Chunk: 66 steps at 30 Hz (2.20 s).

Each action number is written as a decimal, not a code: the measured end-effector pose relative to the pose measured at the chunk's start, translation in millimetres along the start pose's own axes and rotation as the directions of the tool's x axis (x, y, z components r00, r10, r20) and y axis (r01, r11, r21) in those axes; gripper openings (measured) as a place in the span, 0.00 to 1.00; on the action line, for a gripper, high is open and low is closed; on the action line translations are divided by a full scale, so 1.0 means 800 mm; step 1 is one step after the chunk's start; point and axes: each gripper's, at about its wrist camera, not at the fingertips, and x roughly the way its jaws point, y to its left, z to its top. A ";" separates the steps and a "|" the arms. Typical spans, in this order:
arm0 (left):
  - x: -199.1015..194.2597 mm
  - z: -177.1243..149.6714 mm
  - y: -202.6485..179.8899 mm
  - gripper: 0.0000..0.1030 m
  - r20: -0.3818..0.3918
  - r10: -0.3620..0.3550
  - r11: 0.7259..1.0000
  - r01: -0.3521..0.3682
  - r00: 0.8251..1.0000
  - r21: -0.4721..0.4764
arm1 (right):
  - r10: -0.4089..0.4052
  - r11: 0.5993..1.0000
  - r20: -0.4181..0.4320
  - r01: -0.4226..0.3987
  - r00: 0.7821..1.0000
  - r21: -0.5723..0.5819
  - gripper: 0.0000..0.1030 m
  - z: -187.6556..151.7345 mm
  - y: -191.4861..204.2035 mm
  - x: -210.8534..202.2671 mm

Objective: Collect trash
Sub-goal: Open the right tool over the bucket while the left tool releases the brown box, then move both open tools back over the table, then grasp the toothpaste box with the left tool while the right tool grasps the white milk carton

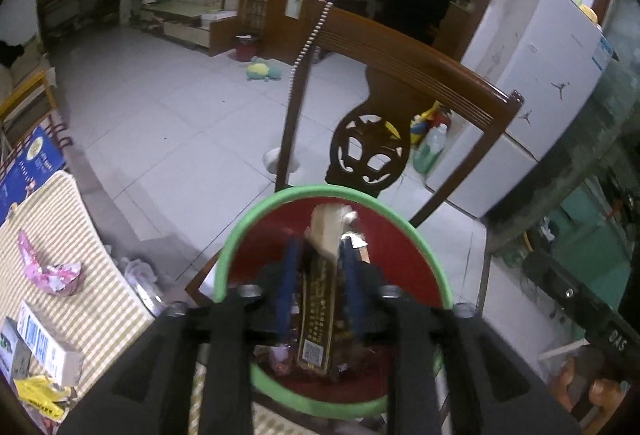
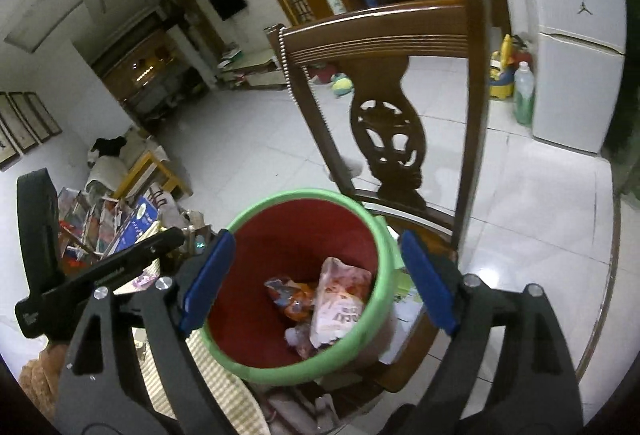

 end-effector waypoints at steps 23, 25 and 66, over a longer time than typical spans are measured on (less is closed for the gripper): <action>-0.156 -0.046 0.074 0.50 0.200 0.068 0.997 -0.060 0.977 -0.048 | 0.069 0.981 -0.010 -0.069 0.998 -0.181 0.85 -0.057 0.128 -0.024; -0.168 -0.054 0.086 0.50 0.207 0.079 0.996 -0.068 0.975 -0.059 | 0.081 0.977 -0.019 -0.083 0.997 -0.199 0.85 -0.065 0.147 -0.020; -0.081 -0.192 0.515 0.71 -0.331 0.215 0.941 -0.286 0.919 -0.183 | 0.169 0.850 -0.481 -0.375 0.860 -0.371 0.95 -0.214 0.418 0.147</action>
